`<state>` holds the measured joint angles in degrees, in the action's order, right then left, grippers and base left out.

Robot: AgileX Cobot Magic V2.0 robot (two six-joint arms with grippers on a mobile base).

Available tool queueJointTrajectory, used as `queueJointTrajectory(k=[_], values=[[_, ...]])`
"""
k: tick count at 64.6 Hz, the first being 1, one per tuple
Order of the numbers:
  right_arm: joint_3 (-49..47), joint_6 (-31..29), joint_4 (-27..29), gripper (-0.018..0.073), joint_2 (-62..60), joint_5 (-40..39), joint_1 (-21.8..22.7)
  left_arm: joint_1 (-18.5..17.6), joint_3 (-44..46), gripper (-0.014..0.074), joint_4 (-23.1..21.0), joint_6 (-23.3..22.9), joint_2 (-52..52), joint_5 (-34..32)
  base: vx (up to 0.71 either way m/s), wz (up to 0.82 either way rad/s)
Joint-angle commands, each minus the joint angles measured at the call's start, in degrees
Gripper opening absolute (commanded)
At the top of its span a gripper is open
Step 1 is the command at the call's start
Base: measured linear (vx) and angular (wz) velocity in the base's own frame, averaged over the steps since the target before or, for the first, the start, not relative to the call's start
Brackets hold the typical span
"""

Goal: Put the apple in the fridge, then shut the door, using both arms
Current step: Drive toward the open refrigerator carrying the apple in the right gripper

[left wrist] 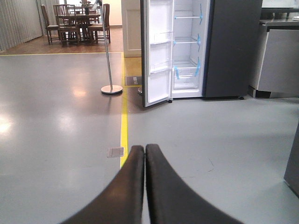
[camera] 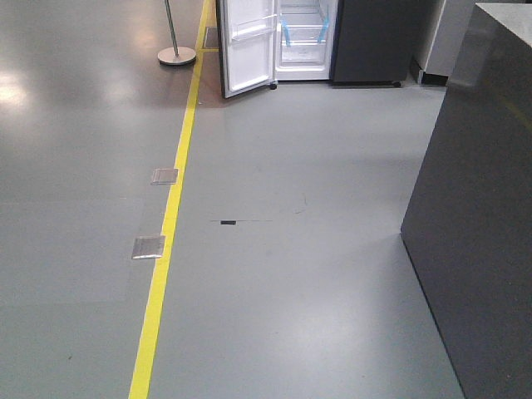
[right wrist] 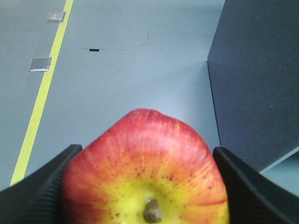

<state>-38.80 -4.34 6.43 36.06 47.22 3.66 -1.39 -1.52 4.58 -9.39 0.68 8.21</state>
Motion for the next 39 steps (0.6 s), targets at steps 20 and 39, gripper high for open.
queueJointTrajectory(k=[20,39], values=[[-1.60,-0.09,0.10,0.0016,-0.01,-3.78,0.09,-0.51,-1.14,-0.0005,-0.08,-0.09,0.79,-4.49,0.17,-0.01],[-1.60,-0.09,0.10,0.0016,-0.01,-3.73,0.09,-0.51,-1.14,-0.0005,-0.08,-0.09,0.79,-4.49,0.18,0.01]])
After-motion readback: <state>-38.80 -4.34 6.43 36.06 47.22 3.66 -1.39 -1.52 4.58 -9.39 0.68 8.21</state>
